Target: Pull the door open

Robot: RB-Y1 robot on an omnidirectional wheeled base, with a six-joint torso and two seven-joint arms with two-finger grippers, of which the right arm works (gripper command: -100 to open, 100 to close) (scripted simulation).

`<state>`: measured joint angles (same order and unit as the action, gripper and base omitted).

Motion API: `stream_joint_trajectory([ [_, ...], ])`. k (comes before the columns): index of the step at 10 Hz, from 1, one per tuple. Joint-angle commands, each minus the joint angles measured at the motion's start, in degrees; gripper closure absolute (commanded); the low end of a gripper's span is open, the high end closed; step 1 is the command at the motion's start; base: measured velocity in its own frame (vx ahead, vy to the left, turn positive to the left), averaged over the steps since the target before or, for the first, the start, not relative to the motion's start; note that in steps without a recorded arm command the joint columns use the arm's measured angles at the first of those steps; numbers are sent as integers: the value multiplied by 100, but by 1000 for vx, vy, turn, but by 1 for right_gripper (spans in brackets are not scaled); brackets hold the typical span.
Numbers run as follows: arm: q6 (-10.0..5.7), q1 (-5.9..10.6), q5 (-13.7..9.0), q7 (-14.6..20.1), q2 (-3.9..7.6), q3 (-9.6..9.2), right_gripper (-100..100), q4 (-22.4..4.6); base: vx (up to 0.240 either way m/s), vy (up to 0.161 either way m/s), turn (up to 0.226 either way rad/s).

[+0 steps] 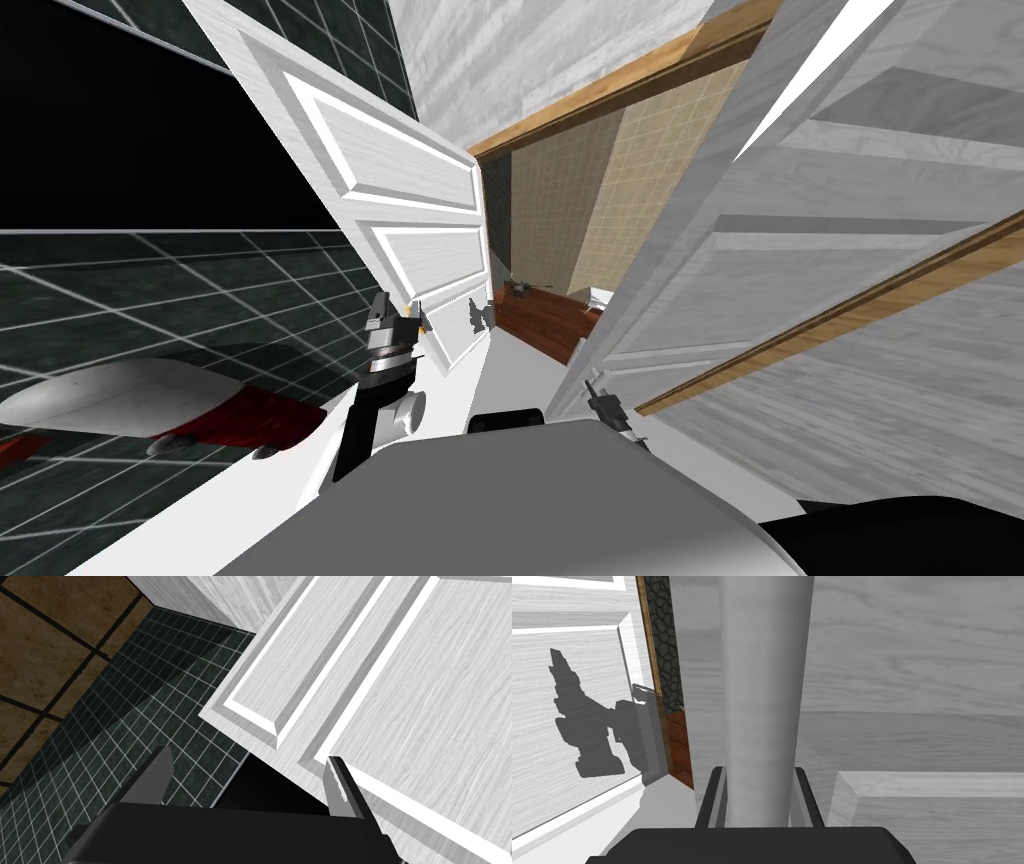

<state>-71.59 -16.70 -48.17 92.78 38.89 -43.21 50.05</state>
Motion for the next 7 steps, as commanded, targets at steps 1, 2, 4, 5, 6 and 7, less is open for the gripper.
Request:
stream_joint_trajectory([
  [1, 130, 57, 1, -114, -103, 99, 100, 36, -164, -49, 154],
  [2, 183, 79, 1, -161, -145, 139, 100, 51, -233, -59, 179],
  [4, 338, 147, 3, -297, -268, 257, 100, 95, -219, -42, 152],
  [5, 412, 179, 3, -361, -327, 314, 100, 115, -199, -18, 112],
  [6, 489, 213, 3, -428, -388, 372, 100, 137, -209, -43, 128],
  [7, 571, 249, 4, -500, -453, 435, 100, 160, -194, -76, 146],
])
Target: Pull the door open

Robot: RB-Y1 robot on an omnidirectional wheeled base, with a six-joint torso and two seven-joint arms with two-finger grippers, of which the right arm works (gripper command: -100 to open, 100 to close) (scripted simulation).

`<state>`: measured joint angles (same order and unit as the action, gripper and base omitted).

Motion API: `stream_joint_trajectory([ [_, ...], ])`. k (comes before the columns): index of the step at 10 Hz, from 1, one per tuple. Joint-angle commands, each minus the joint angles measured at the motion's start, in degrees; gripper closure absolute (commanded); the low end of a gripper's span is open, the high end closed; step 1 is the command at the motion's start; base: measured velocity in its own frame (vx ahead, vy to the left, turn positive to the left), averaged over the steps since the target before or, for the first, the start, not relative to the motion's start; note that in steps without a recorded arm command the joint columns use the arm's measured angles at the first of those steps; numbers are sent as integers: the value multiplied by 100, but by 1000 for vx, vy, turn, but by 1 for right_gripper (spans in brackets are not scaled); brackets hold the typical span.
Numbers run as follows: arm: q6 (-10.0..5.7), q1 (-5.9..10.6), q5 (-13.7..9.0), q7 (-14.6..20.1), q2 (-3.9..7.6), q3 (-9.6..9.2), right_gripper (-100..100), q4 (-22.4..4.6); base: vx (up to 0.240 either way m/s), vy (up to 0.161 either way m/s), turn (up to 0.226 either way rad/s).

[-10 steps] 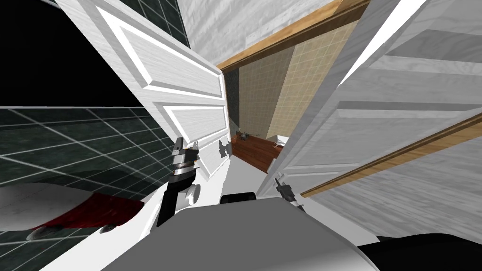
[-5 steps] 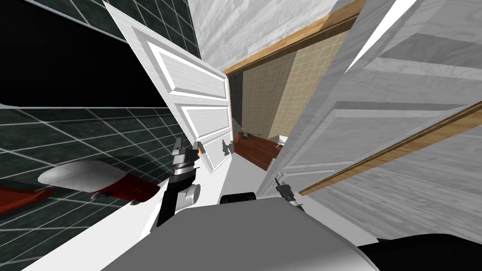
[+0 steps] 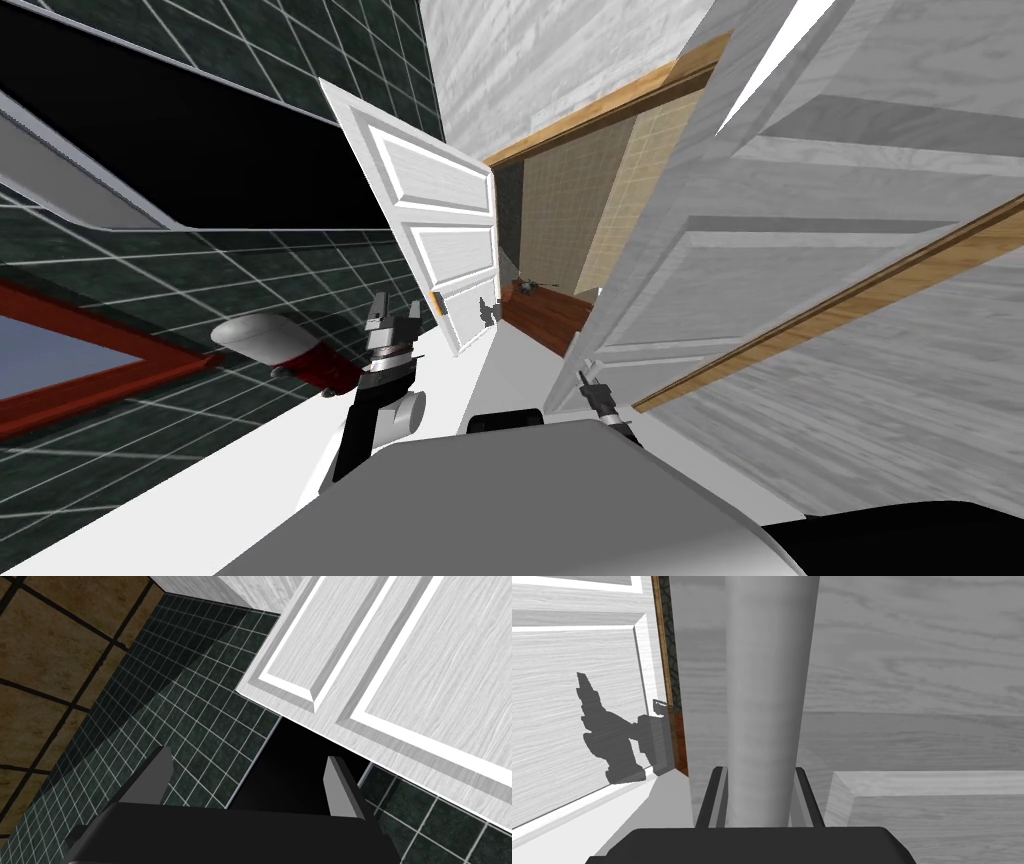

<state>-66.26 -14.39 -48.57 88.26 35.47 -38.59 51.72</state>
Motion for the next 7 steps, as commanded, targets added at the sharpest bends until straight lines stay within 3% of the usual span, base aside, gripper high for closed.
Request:
stream_joint_trajectory([
  [1, 122, 55, 44, -122, -178, 38, 100, 16, -201, -87, 176],
  [7, 620, 274, 44, -554, -575, 419, 100, 160, -183, -56, 146],
])
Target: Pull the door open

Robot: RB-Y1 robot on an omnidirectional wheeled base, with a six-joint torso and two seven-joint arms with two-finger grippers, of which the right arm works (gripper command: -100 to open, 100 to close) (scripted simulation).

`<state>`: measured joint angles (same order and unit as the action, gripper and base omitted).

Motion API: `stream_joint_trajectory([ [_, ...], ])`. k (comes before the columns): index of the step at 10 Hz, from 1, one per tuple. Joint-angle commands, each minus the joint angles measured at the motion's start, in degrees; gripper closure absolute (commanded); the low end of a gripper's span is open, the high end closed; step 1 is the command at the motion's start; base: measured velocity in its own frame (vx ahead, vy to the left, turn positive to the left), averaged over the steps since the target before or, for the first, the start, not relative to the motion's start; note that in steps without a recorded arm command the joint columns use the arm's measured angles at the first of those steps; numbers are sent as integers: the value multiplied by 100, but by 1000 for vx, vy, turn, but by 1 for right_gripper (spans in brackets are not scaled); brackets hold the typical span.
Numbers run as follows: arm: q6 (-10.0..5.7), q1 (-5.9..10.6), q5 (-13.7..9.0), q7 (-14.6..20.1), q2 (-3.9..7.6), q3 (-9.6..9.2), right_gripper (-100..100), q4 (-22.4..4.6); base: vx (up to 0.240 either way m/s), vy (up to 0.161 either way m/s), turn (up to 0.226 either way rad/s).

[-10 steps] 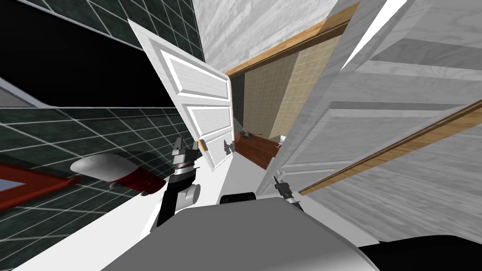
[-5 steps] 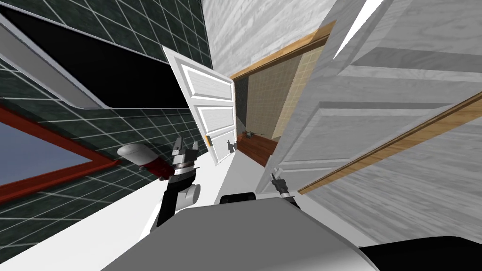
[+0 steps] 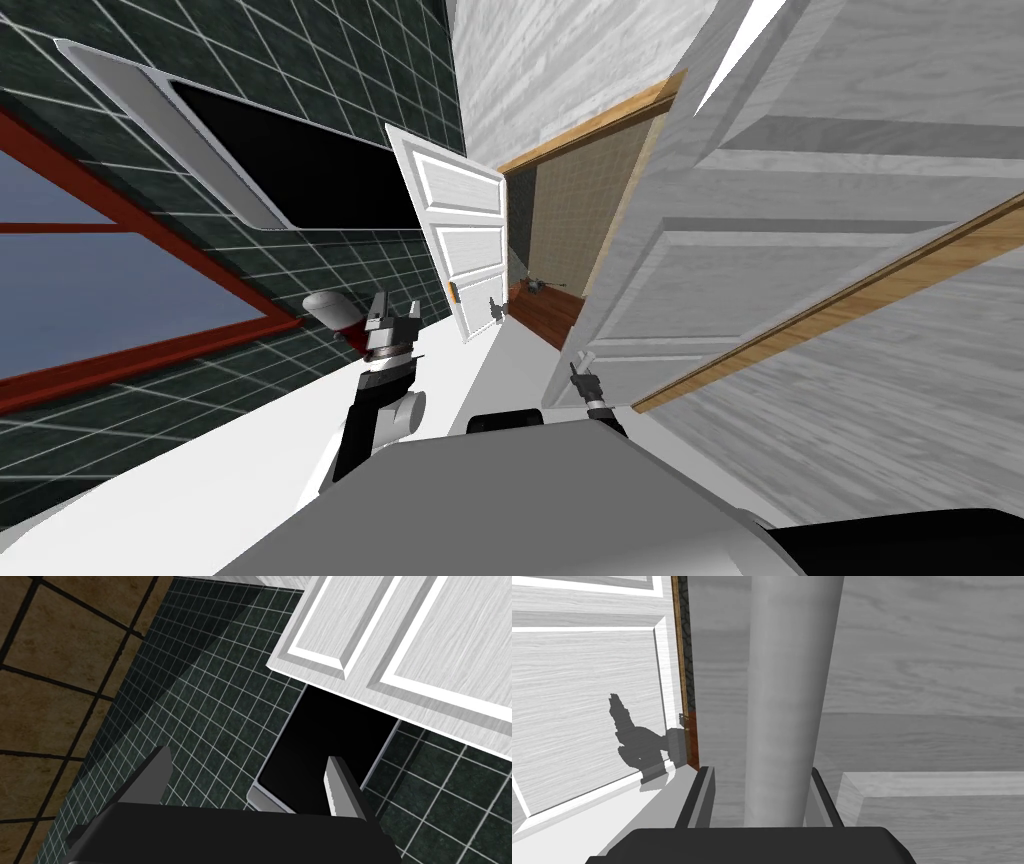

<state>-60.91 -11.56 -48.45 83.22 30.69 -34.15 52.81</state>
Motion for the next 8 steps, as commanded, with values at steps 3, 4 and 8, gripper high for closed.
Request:
stream_joint_trajectory([
  [3, 222, 52, 31, -168, -205, 79, 100, 92, -160, -51, 113],
  [4, 266, 72, 31, -206, -241, 113, 100, 105, -71, -6, 39],
  [8, 598, 218, 28, -492, -506, 367, 100, 205, -164, -65, 153],
])
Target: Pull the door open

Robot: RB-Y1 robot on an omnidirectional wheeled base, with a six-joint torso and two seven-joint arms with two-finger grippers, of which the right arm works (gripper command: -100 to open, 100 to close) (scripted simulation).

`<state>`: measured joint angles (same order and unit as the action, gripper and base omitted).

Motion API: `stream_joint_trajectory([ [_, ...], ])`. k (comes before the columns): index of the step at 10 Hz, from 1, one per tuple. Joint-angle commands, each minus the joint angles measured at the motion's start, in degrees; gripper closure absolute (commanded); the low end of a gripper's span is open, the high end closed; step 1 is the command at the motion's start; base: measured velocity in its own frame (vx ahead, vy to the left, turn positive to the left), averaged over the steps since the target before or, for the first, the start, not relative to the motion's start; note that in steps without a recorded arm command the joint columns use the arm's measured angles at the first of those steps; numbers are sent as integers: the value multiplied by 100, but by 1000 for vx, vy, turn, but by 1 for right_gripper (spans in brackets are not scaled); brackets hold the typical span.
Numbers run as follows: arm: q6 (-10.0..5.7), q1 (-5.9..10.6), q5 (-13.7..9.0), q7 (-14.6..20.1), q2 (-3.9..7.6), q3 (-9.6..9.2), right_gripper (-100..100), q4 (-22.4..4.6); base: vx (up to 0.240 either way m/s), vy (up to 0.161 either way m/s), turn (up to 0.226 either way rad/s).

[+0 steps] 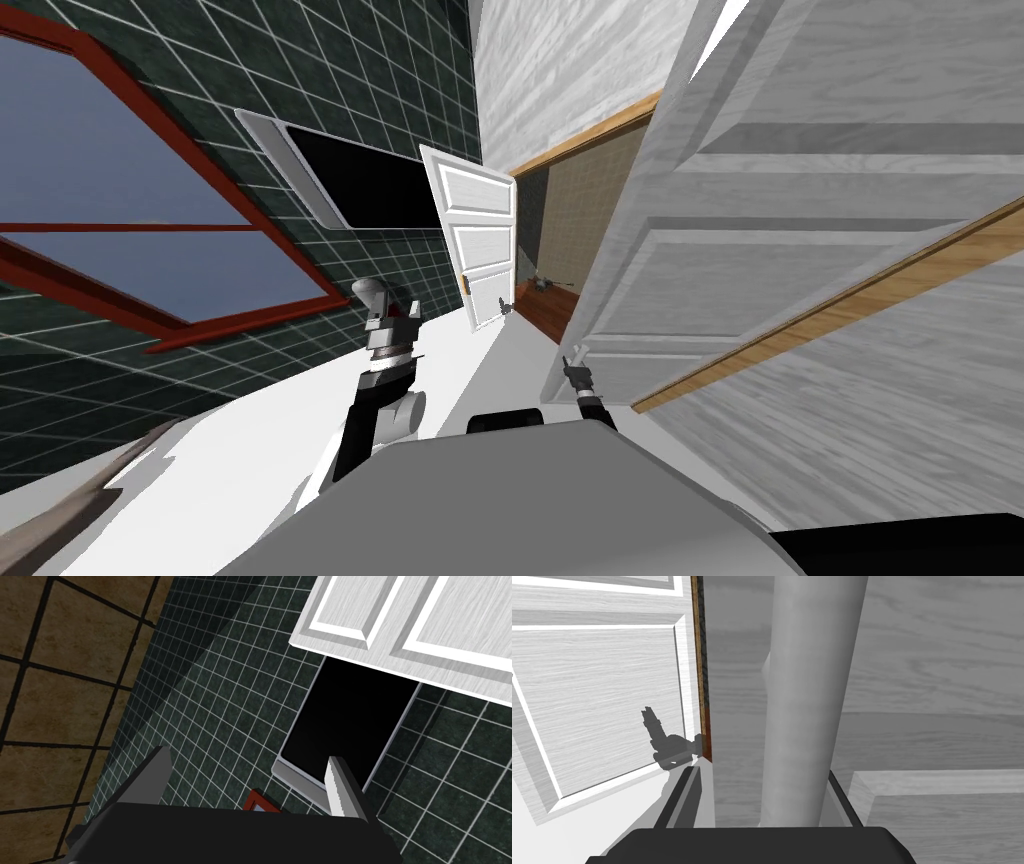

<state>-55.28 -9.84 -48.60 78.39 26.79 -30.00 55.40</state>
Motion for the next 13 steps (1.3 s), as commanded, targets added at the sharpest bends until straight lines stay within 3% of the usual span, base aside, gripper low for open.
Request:
stream_joint_trajectory([
  [1, 110, 79, 42, -74, -177, 10, 100, -32, -191, -101, 144],
  [5, 422, 217, 38, -342, -427, 249, 100, 63, -150, -131, 141],
  [13, -145, -40, 62, 528, 312, -158, 100, -188, -147, 11, 157],
])
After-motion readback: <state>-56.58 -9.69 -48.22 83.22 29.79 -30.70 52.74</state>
